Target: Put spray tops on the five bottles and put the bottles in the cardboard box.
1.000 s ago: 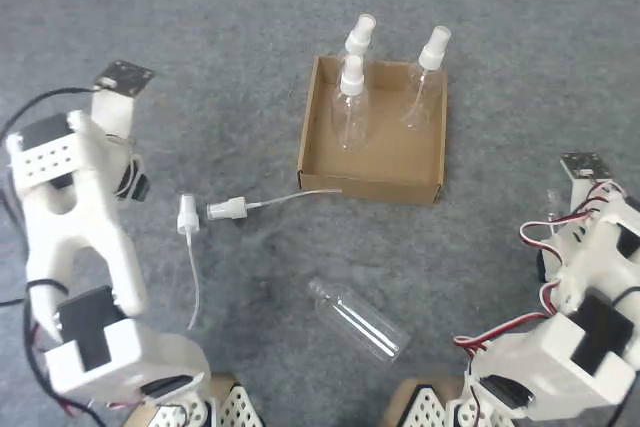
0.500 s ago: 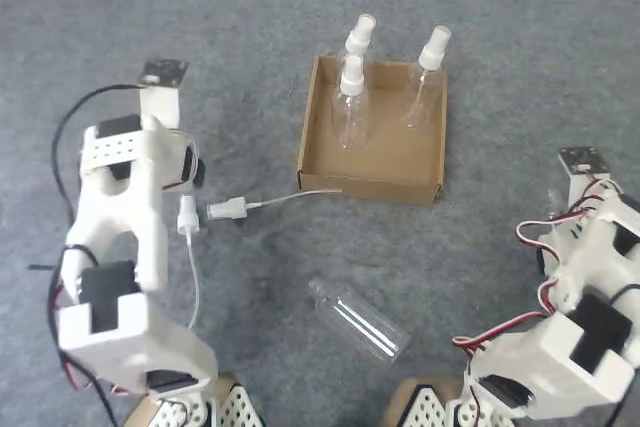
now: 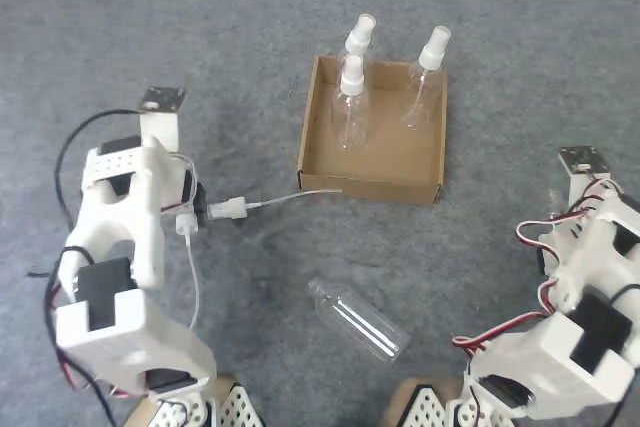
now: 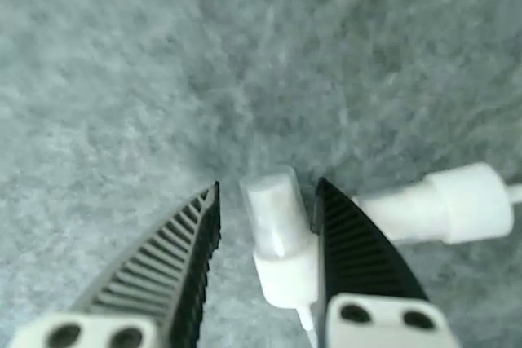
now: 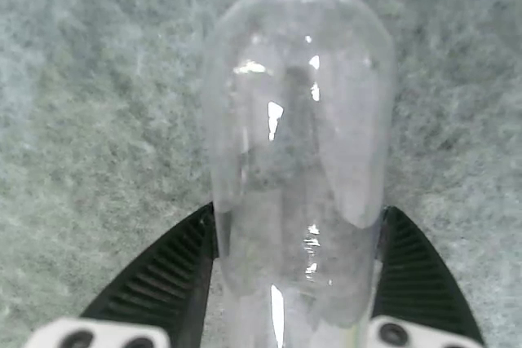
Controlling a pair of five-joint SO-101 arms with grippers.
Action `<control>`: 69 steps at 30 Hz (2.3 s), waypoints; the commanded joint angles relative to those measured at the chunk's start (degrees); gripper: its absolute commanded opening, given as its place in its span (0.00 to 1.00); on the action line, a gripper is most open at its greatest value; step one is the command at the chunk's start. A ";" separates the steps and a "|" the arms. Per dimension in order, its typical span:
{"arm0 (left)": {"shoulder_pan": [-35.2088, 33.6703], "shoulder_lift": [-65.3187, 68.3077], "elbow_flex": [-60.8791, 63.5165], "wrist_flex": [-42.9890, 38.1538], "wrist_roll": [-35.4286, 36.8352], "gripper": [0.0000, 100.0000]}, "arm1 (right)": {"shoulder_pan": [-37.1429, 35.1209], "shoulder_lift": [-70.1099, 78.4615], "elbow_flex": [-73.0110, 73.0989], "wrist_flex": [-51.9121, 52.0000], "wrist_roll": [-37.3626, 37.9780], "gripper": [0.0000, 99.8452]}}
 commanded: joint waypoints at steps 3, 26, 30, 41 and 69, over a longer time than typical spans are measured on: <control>-0.09 -1.14 0.66 -0.97 -1.14 0.11 | -0.48 -0.40 -1.76 -0.84 0.09 0.25; 10.29 -42.99 5.93 7.03 10.11 0.01 | -0.66 -0.48 -1.76 -0.75 3.87 0.25; 10.46 -48.35 16.66 -1.41 12.22 0.01 | -0.40 -0.48 -1.76 0.84 4.66 0.25; 17.67 -56.70 31.69 -11.96 13.10 0.01 | -0.66 -1.10 -2.20 7.87 4.48 0.36; 18.99 -56.79 35.30 -11.96 13.10 0.01 | -9.19 -3.56 -24.70 22.64 -0.79 0.36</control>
